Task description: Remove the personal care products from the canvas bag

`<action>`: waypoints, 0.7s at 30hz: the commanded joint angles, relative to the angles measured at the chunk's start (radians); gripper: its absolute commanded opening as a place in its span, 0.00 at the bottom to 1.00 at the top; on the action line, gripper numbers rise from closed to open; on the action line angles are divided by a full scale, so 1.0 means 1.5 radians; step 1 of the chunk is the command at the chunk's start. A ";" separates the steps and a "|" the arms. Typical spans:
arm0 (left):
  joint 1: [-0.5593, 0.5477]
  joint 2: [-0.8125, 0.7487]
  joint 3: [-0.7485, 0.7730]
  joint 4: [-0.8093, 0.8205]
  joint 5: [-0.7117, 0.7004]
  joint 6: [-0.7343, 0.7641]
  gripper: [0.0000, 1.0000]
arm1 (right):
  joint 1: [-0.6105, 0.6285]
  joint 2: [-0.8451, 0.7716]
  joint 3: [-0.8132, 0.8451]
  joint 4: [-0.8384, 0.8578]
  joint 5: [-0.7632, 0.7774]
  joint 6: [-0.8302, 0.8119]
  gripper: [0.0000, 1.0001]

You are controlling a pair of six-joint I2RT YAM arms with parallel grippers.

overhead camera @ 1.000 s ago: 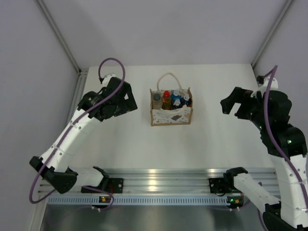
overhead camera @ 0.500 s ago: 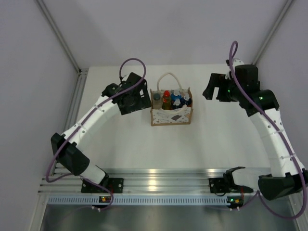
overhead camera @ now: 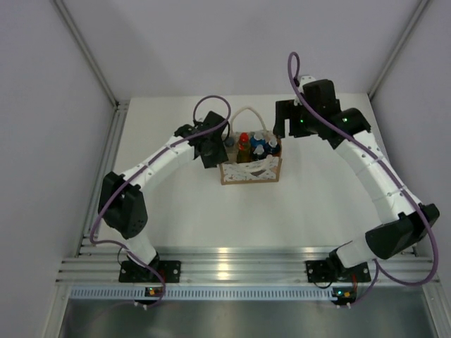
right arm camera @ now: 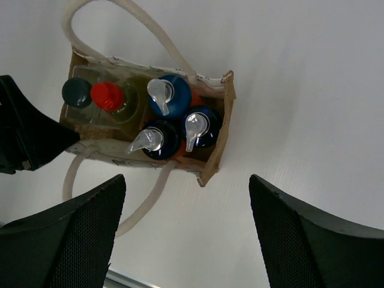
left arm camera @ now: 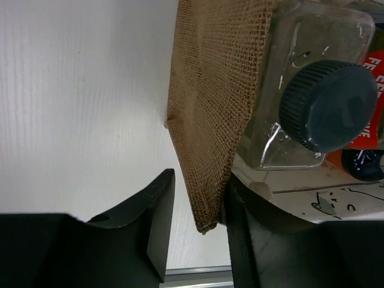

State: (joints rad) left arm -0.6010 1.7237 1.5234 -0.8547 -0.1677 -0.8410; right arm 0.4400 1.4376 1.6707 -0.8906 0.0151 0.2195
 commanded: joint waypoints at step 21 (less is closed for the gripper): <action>-0.011 -0.010 -0.026 0.036 0.022 -0.027 0.00 | 0.061 0.209 0.101 -0.028 0.126 -0.006 0.45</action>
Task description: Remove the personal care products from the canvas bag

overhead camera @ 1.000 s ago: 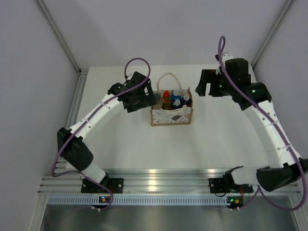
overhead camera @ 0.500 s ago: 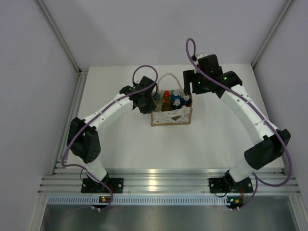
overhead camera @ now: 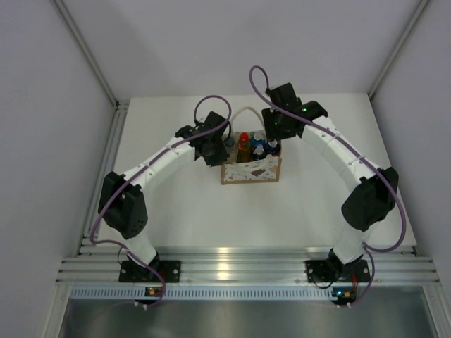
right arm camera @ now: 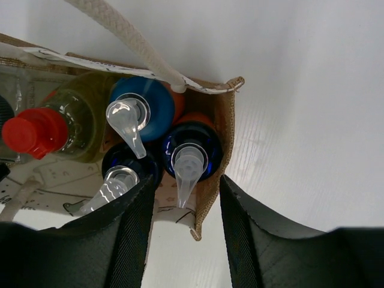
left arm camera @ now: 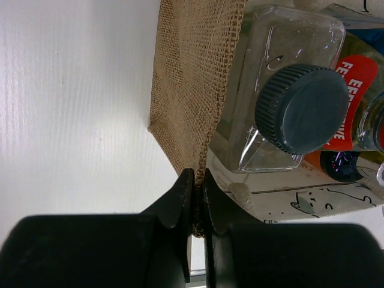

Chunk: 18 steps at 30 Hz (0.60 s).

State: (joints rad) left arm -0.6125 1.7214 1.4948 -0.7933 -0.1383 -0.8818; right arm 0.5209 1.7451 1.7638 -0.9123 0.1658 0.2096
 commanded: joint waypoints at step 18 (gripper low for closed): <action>-0.007 -0.004 -0.011 -0.005 0.003 -0.005 0.00 | 0.008 0.045 0.031 -0.019 0.027 -0.004 0.28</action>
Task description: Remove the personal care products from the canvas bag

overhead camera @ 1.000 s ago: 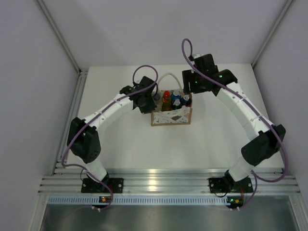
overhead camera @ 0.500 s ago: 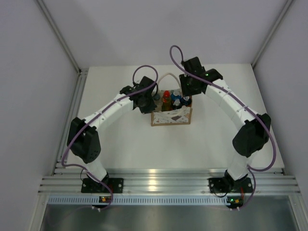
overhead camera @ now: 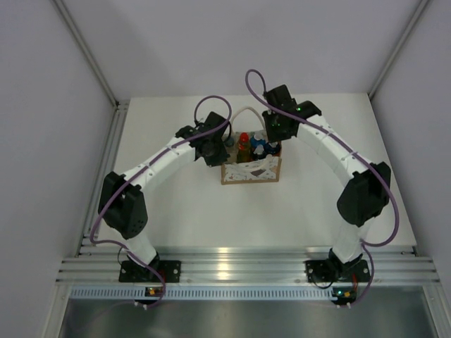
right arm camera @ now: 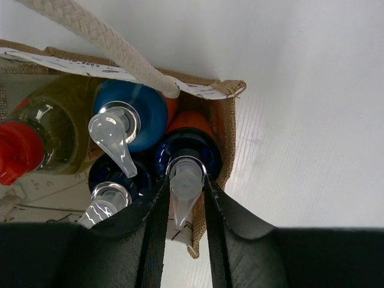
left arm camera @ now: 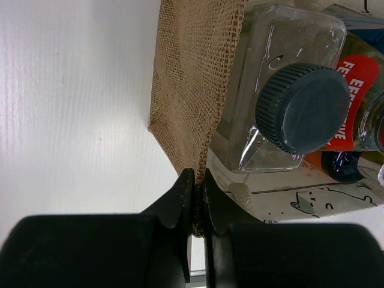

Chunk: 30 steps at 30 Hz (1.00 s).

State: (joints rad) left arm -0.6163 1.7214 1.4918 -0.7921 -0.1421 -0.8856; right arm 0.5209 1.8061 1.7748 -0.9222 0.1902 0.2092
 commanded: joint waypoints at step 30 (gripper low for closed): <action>-0.006 -0.009 -0.013 -0.007 -0.007 -0.013 0.00 | 0.012 0.001 0.114 -0.051 0.032 -0.001 0.00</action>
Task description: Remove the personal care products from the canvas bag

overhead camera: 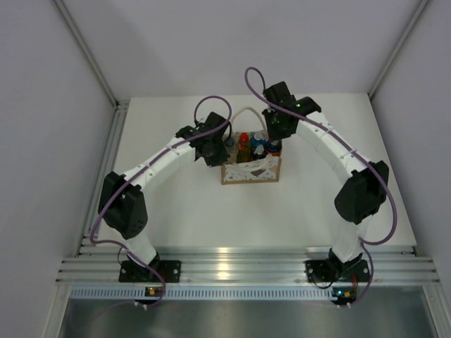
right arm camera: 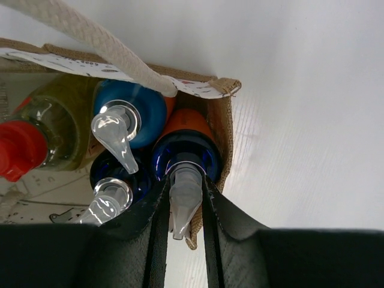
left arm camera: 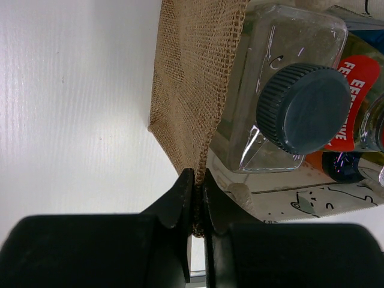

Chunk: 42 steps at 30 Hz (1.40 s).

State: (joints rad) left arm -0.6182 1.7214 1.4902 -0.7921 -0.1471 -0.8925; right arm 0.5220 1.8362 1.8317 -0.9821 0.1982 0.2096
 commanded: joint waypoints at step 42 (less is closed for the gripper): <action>-0.005 -0.016 -0.019 -0.007 0.005 -0.006 0.00 | -0.128 -0.188 0.163 -0.070 0.113 0.010 0.00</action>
State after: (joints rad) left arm -0.6205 1.7187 1.4807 -0.7849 -0.1493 -0.8928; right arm 0.3622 1.5997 2.1277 -1.2354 0.3504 0.2279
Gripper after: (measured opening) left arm 0.099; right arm 0.223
